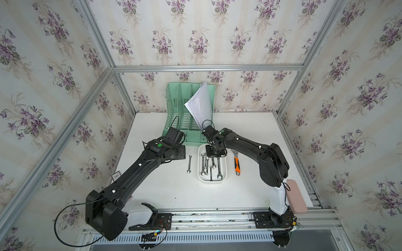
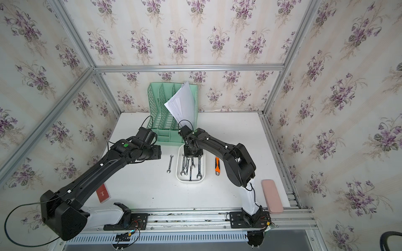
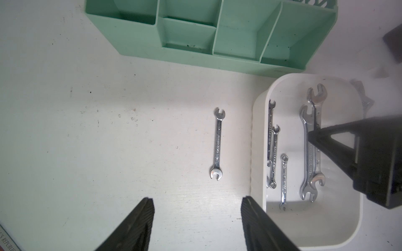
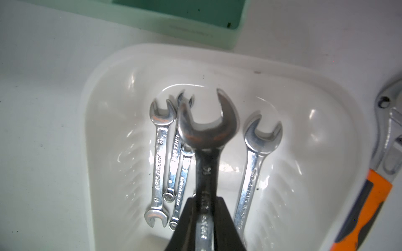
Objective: Take out the wrench from the storage box
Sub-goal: Pick up the wrench from the storage box, then place the wrench at the center of the board.
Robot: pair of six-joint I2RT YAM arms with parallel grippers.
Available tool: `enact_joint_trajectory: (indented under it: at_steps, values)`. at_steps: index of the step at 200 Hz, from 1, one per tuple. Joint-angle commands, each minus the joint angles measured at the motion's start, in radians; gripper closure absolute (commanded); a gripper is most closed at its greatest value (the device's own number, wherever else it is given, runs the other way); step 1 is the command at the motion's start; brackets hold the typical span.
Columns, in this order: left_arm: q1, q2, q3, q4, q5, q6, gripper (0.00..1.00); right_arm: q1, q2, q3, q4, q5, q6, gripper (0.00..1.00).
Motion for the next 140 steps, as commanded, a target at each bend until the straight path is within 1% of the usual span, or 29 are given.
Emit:
enact_joint_trajectory:
  at_steps: [1, 38, 67, 114, 121, 125, 140]
  values:
    - [0.001, -0.005, -0.003, 0.000, -0.010, 0.003, 0.32, -0.011, -0.040, 0.015, -0.040, 0.032, -0.022, 0.88]
    - [0.002, -0.005, -0.002, 0.000, -0.010, 0.003, 0.32, -0.044, -0.129, 0.008, -0.079, 0.065, -0.057, 0.88]
    - [0.001, -0.005, 0.001, -0.002, -0.010, 0.003, 0.31, -0.087, -0.211, -0.042, -0.100, 0.089, -0.088, 0.89]
    - [0.001, -0.004, 0.004, -0.005, -0.010, 0.002, 0.31, -0.213, -0.372, -0.264, -0.047, 0.090, -0.133, 0.89]
    - [0.001, -0.002, 0.004, -0.004, -0.009, 0.003, 0.32, -0.218, -0.391, -0.299, -0.036, 0.091, -0.144, 0.89]
    - [0.001, -0.001, 0.005, -0.005, -0.009, 0.002, 0.31, -0.260, -0.400, -0.318, -0.029, 0.090, -0.149, 0.89]
    - [0.001, 0.005, 0.010, -0.004, -0.004, 0.001, 0.31, -0.295, -0.425, -0.383, -0.005, 0.084, -0.167, 0.89]
